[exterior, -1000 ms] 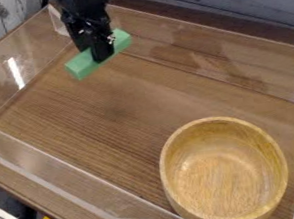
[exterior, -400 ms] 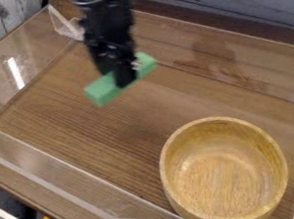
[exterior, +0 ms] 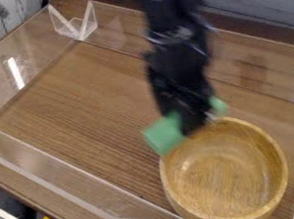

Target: Put the green block in the brown bowl

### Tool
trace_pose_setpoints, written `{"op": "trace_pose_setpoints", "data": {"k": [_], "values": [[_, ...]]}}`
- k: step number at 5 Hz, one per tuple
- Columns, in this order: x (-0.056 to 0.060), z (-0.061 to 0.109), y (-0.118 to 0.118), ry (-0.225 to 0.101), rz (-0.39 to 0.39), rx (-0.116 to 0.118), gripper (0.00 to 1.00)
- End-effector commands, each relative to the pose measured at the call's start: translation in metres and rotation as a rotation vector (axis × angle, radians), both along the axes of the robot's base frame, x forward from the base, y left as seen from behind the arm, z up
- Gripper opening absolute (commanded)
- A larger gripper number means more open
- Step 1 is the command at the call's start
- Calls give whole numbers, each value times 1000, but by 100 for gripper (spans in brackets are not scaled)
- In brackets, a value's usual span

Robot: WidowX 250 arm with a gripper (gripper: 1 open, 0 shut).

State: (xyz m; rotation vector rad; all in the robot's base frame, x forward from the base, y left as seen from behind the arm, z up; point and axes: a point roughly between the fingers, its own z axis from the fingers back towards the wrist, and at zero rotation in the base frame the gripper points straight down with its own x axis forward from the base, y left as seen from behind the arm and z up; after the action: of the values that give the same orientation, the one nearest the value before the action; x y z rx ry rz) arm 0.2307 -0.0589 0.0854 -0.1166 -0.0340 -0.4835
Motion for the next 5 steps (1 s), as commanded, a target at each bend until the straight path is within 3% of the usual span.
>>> {"op": "trace_pose_setpoints", "data": {"k": [1,2,5], "values": [[-18,6,-47,-39,-80,-12,0],[-35,-1,-94,-42,-208,-20,0],[-29,51,-70,-103,-208,-76,0]]}}
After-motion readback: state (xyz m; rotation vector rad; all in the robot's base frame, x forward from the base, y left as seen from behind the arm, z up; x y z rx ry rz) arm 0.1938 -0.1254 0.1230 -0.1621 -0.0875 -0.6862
